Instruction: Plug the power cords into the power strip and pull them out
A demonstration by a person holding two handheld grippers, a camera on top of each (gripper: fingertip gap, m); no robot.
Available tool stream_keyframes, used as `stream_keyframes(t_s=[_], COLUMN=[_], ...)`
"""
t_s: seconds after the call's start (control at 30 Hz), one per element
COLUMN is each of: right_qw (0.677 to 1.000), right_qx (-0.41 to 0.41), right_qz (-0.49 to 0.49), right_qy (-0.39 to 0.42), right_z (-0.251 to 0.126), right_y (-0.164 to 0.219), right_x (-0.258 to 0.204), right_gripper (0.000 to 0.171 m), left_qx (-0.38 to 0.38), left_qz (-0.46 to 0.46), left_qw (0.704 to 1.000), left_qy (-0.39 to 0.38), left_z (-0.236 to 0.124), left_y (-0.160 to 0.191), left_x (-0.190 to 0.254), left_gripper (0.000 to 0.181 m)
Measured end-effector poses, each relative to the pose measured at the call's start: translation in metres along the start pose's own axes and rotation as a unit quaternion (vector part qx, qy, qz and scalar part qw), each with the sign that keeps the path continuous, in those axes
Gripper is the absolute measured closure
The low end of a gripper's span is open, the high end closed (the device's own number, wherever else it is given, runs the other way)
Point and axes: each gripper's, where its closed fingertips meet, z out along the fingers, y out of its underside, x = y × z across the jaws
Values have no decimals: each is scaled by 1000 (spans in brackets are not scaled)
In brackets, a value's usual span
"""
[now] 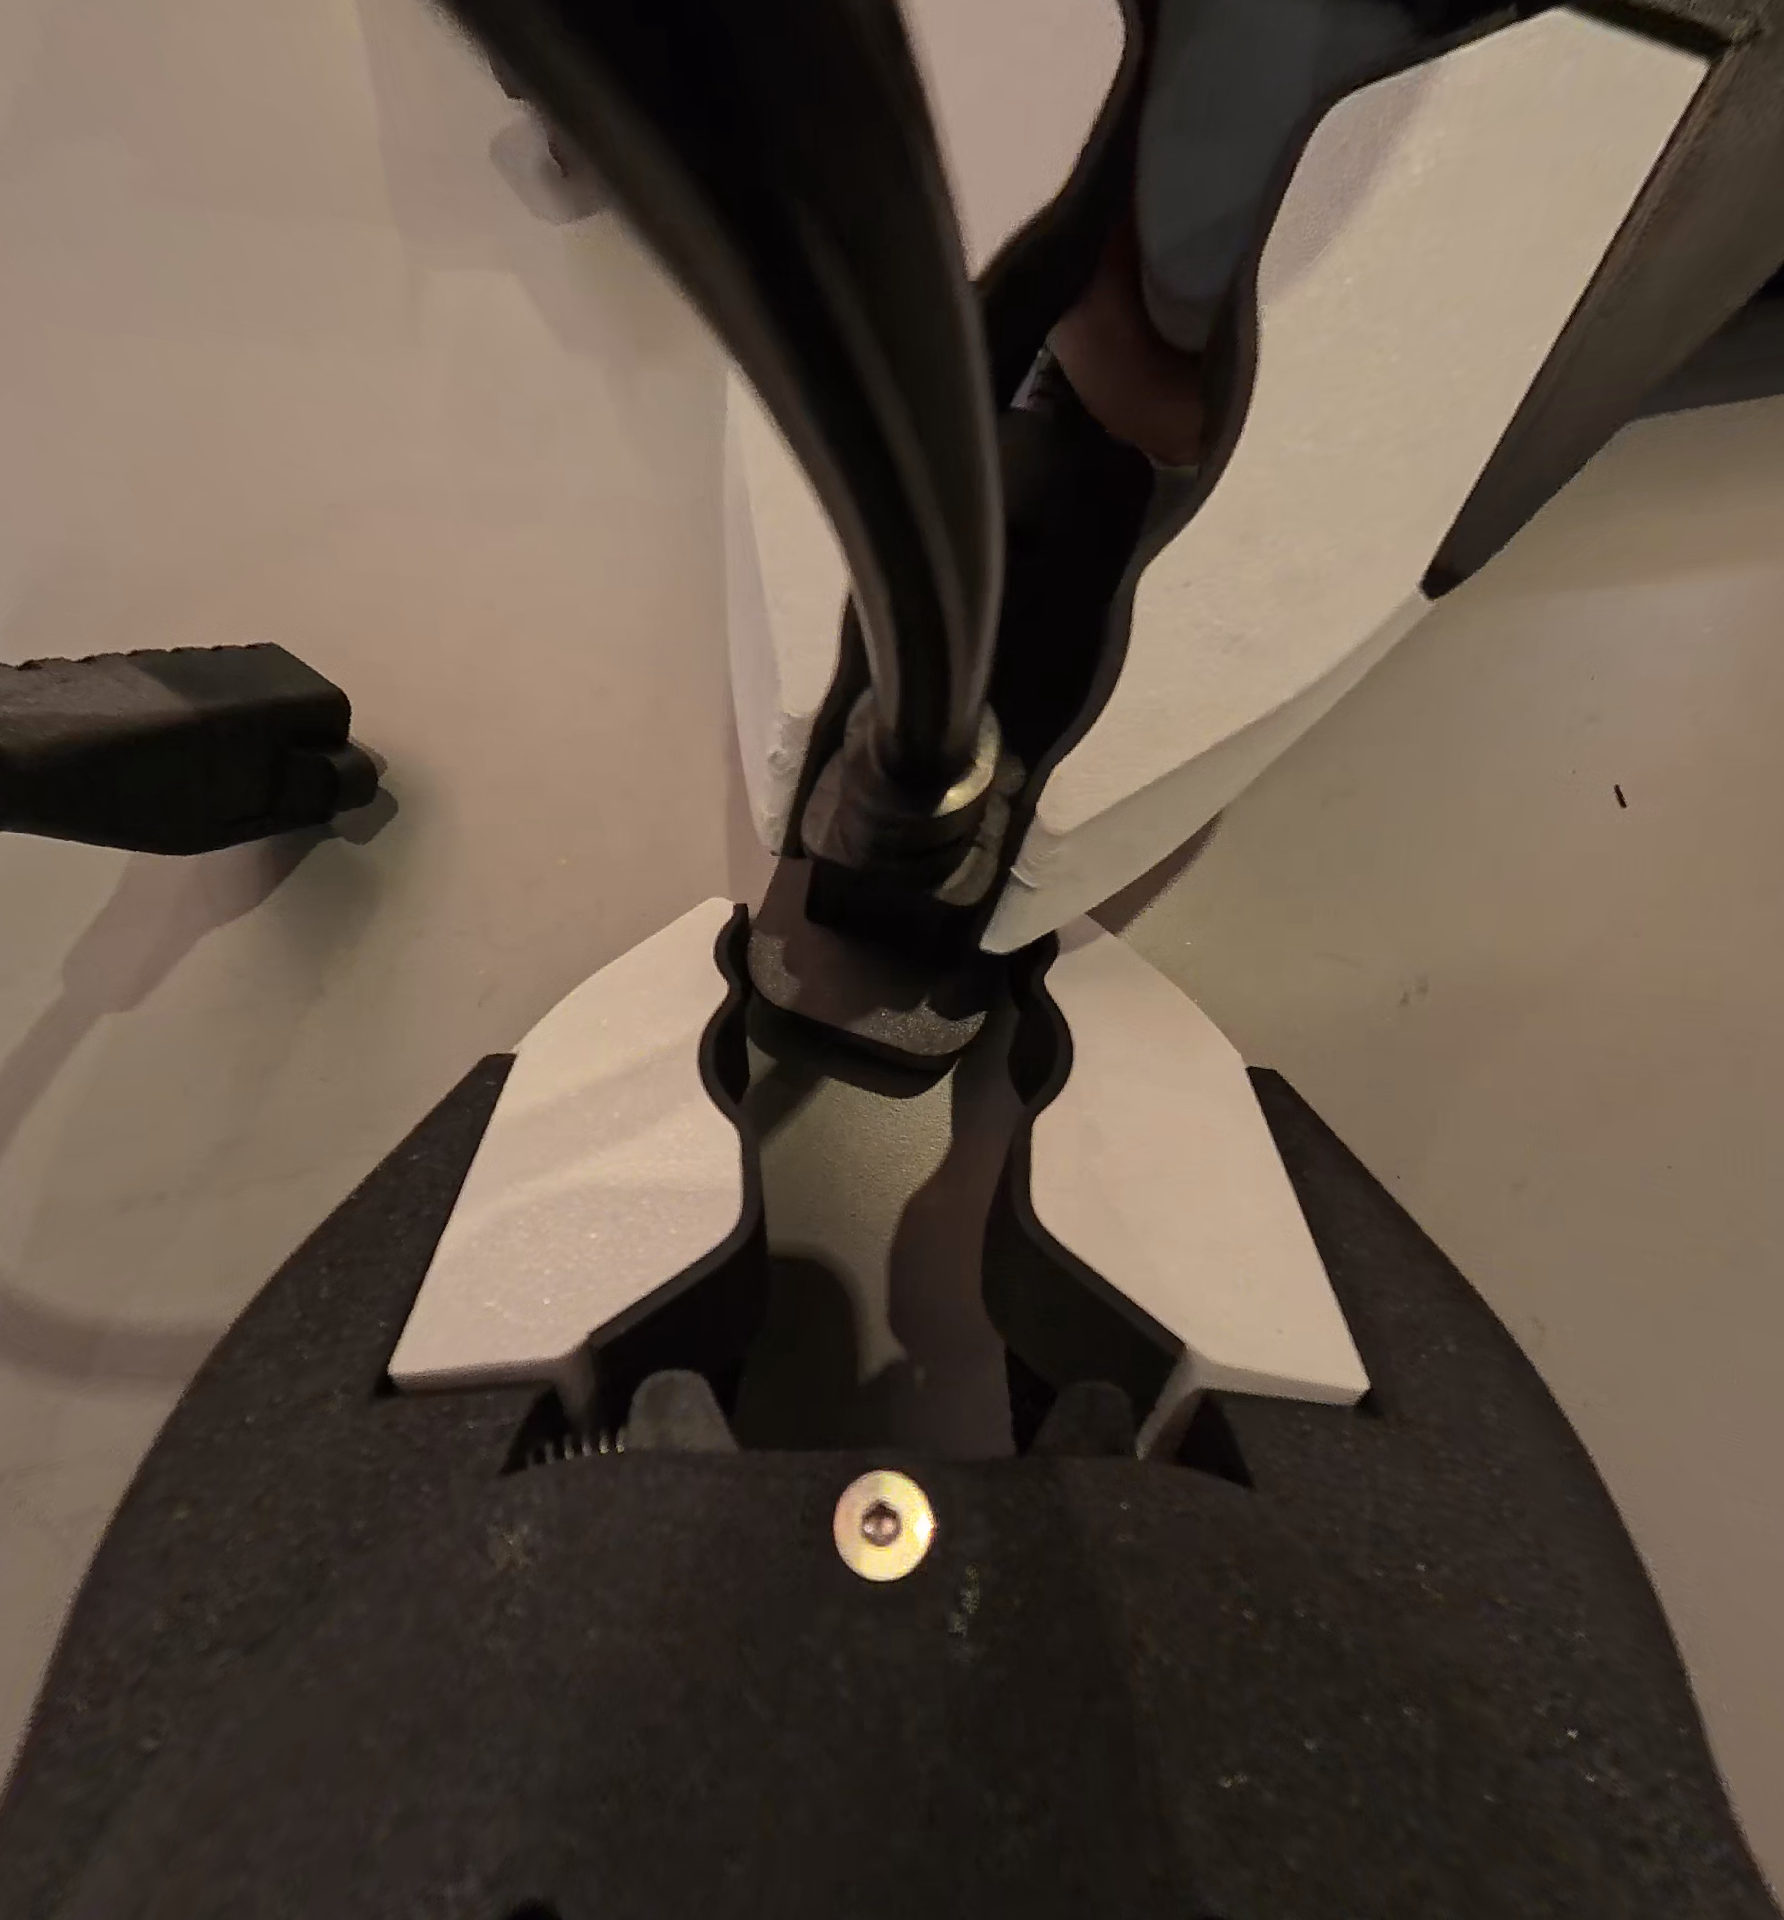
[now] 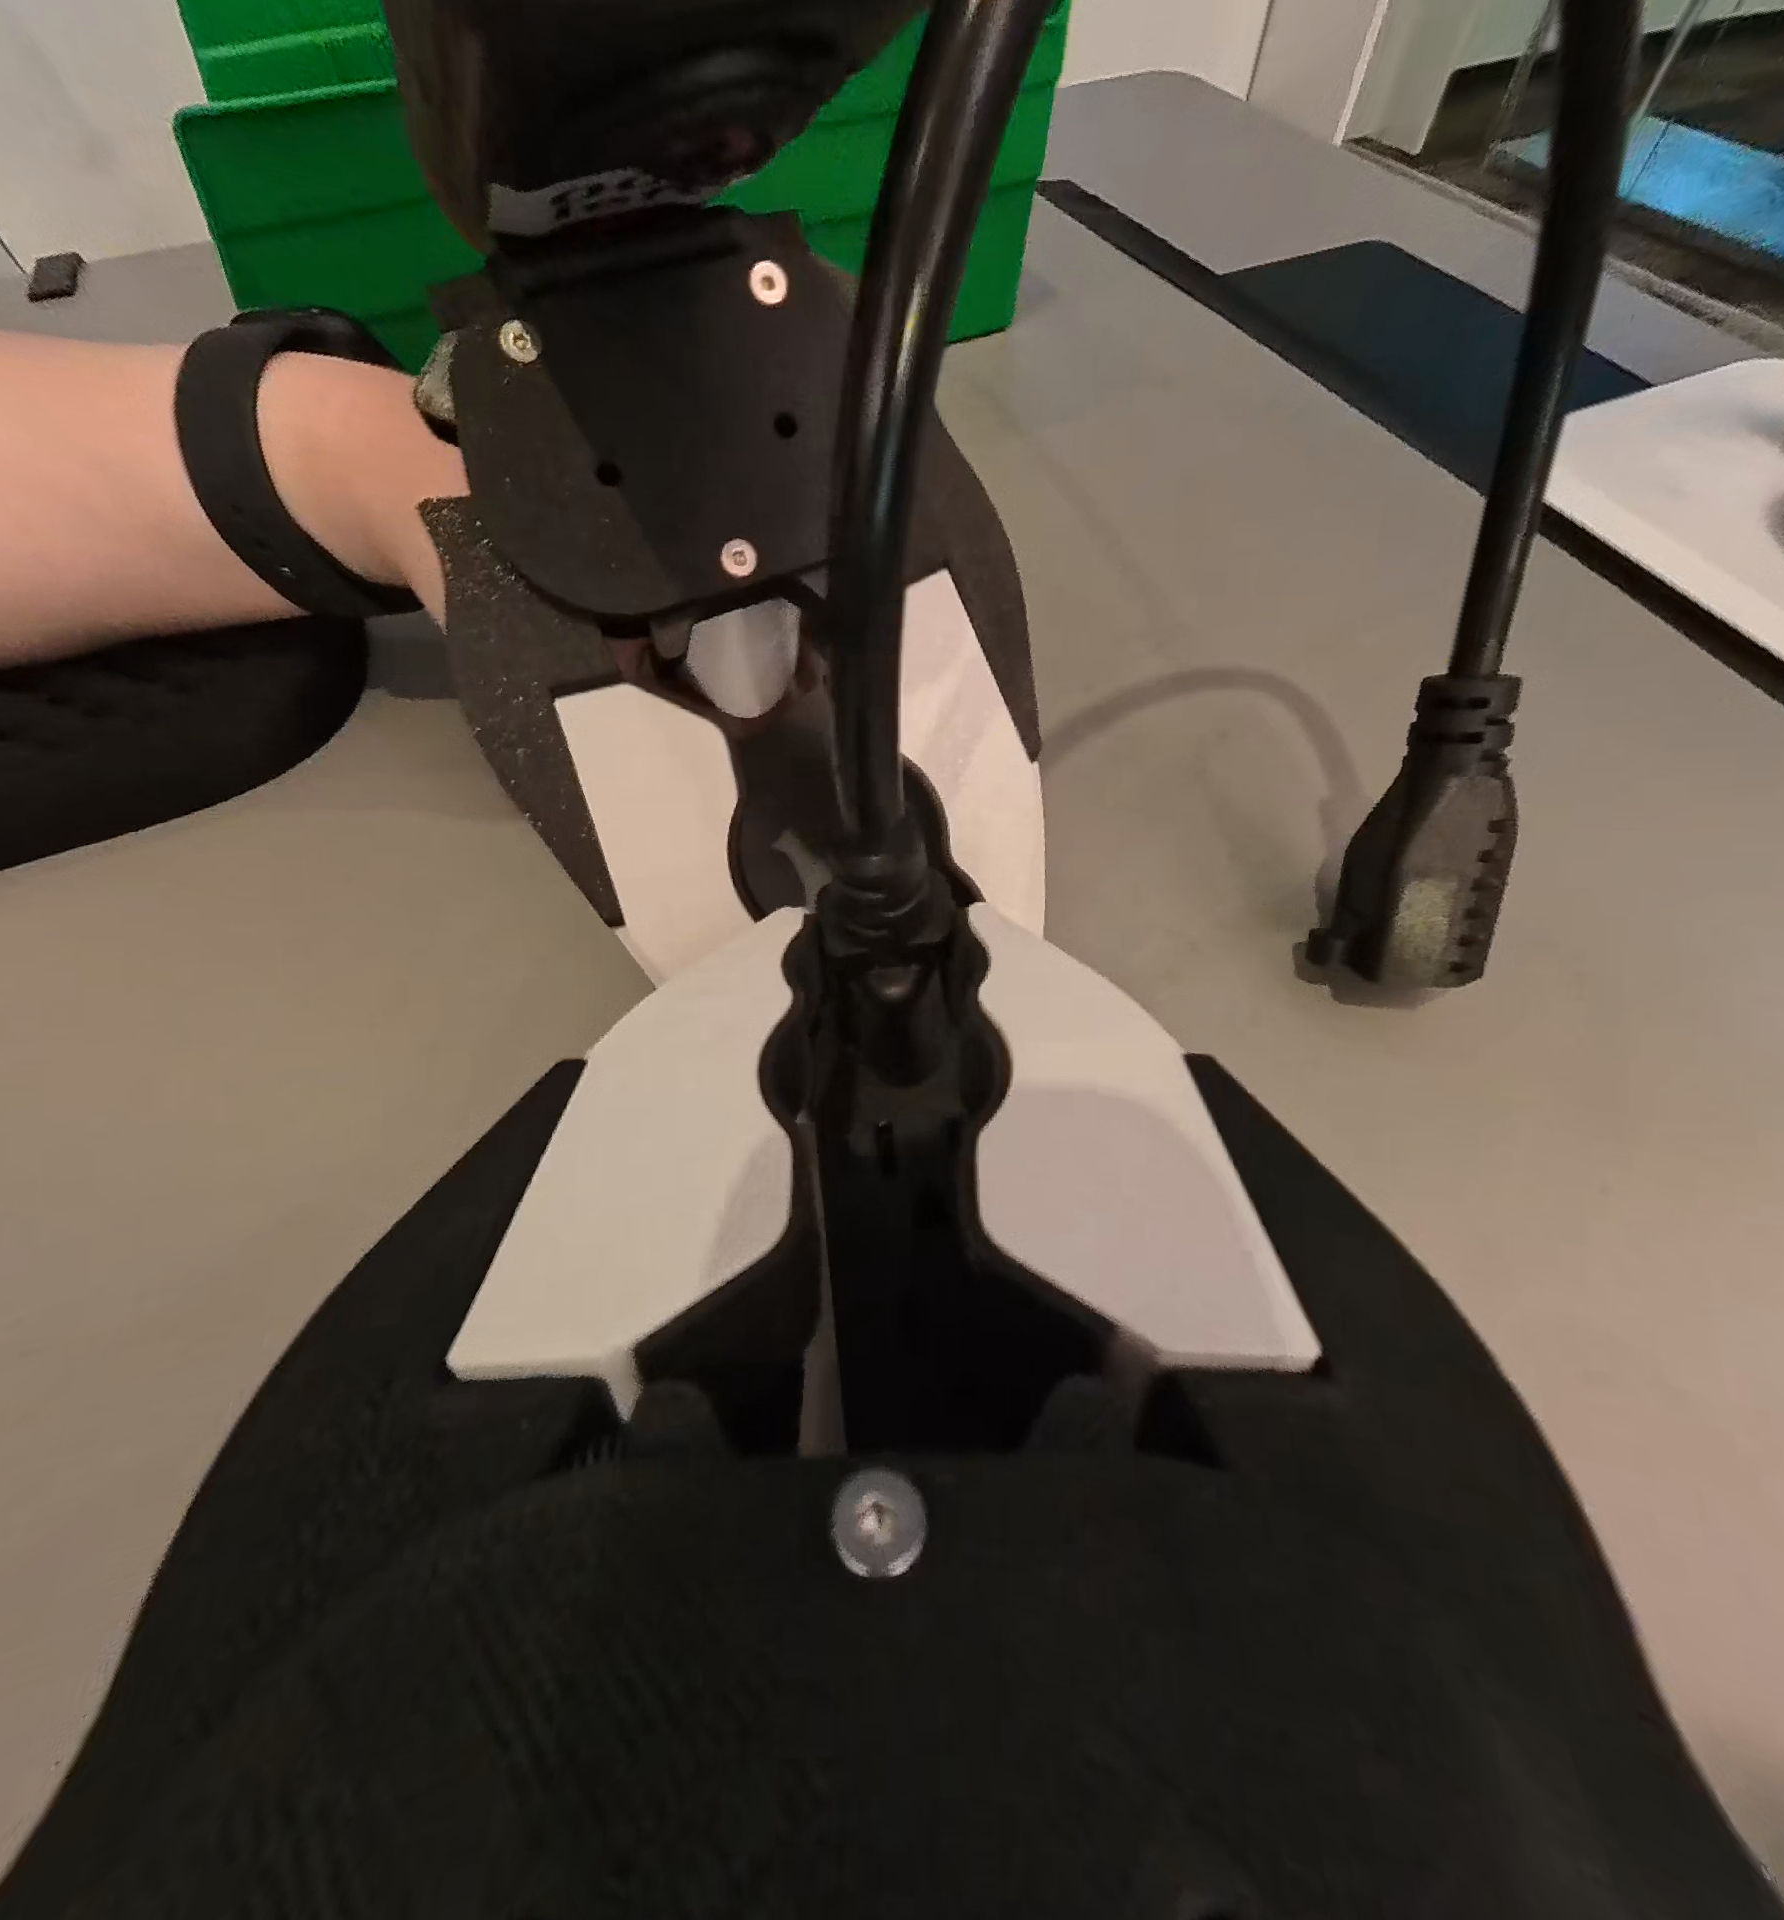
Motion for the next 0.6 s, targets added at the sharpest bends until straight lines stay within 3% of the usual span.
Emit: stream_keyframes(t_s=[0.6], right_qw=[1000], right_qx=[-2], right_qz=[4], right_qy=[7], right_z=[-1], right_y=[2], right_x=[-2], right_gripper=[147], left_qx=[-2], left_qz=[-2], left_qw=[1000], left_qy=[-2], left_z=[0], left_y=[0], left_x=[1], left_gripper=[134])
